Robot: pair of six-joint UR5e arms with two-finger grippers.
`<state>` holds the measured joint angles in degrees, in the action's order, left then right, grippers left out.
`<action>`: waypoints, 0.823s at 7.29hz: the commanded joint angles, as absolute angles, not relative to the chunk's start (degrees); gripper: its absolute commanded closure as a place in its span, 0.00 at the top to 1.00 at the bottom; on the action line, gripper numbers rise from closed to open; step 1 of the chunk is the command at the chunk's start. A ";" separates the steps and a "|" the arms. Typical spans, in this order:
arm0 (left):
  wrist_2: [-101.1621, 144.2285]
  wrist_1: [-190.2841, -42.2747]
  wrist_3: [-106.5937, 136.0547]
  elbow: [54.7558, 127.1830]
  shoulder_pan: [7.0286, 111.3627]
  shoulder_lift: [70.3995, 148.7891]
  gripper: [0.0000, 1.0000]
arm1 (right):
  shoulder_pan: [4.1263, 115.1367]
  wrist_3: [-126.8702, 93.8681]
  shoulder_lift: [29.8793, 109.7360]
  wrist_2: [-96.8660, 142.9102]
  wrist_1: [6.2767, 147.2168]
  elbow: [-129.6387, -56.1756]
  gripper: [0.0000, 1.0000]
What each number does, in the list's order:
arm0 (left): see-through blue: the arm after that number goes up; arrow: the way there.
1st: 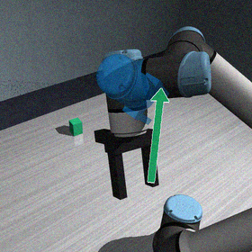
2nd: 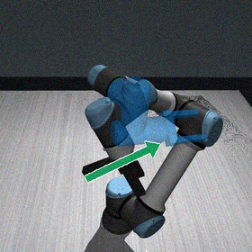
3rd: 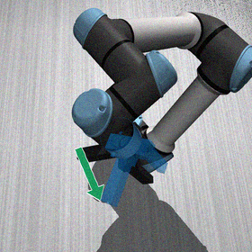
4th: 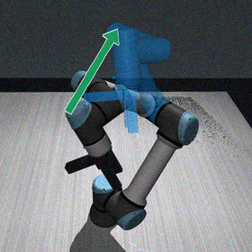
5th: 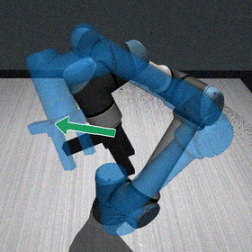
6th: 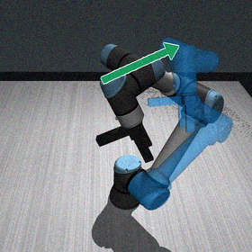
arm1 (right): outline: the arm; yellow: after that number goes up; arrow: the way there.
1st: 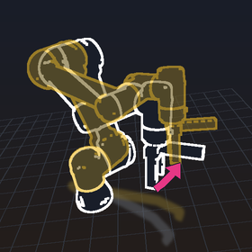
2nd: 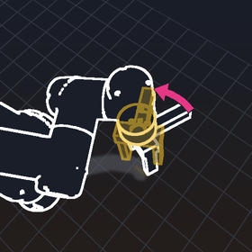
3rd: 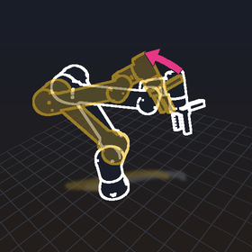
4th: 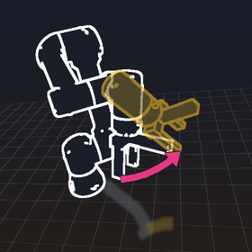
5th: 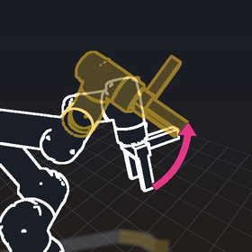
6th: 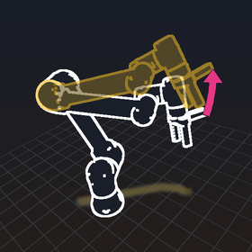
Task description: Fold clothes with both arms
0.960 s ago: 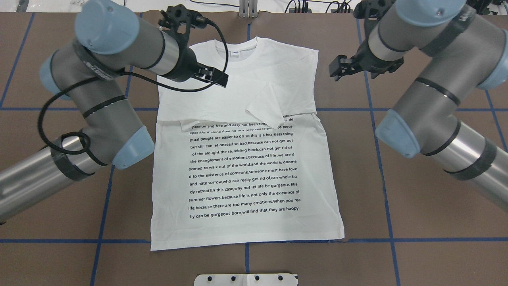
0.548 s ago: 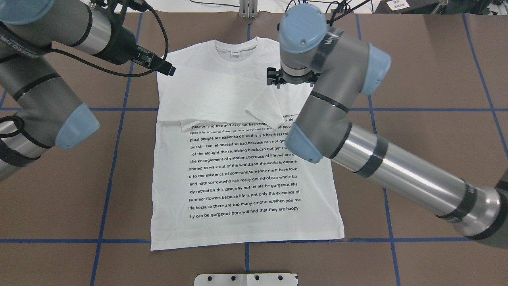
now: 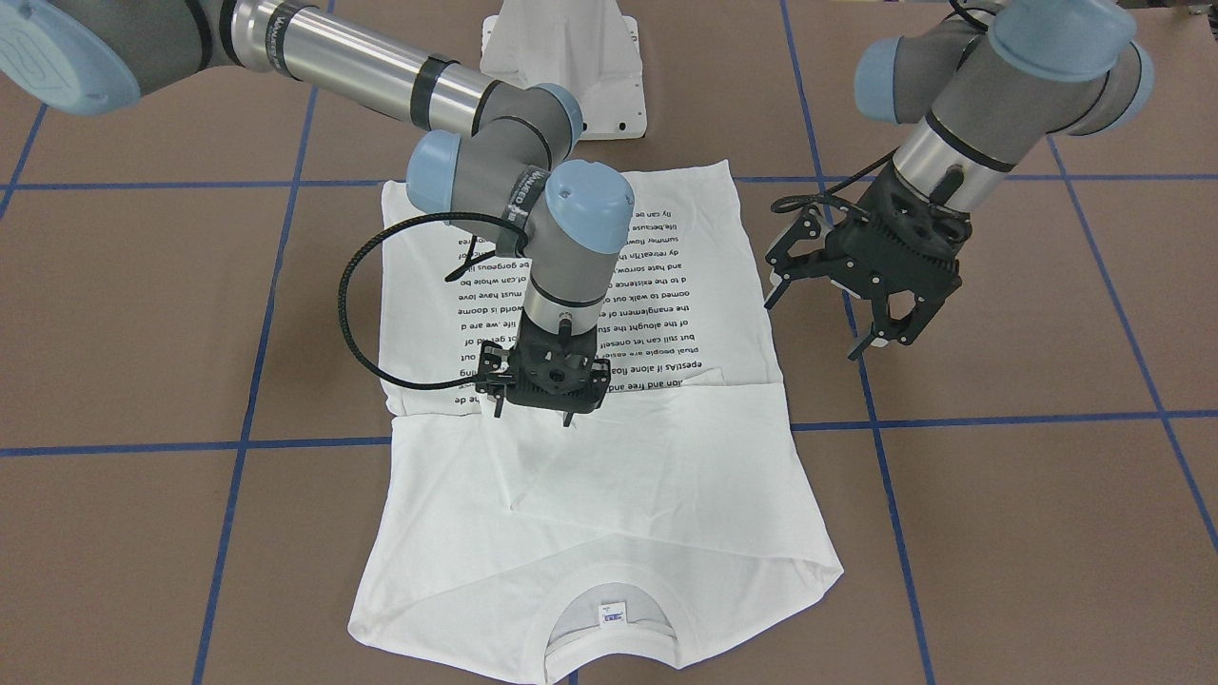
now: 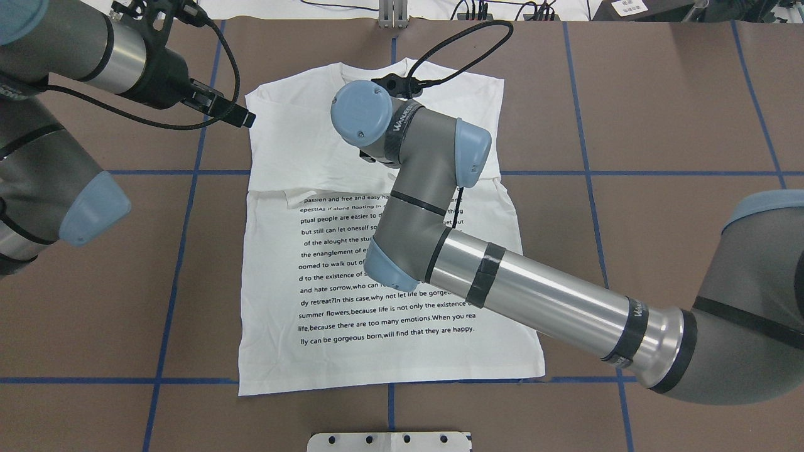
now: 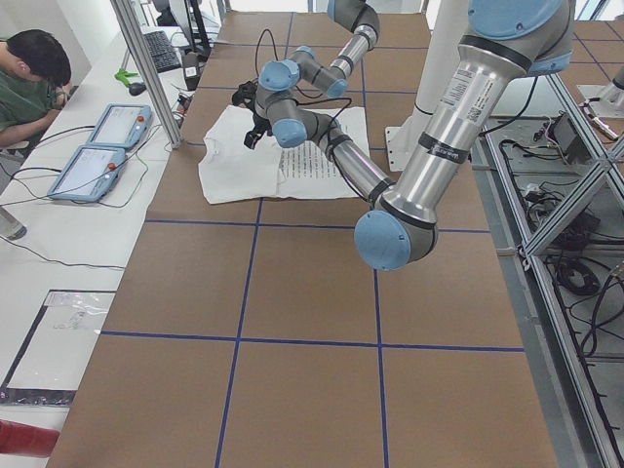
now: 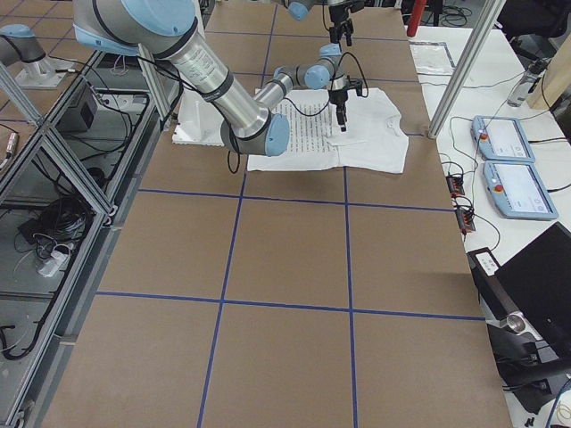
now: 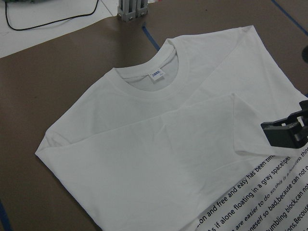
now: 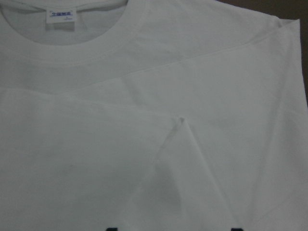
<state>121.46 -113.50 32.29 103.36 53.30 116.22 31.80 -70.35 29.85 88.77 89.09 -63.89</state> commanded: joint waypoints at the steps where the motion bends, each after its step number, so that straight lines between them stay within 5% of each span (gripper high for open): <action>1: 121.46 -113.47 32.34 105.55 53.35 114.61 1.00 | 30.50 -72.33 26.98 85.61 86.31 -58.71 0.76; 6: 121.46 -113.55 32.34 105.56 53.26 114.26 1.00 | 29.71 -72.07 27.51 84.64 84.81 -57.48 0.70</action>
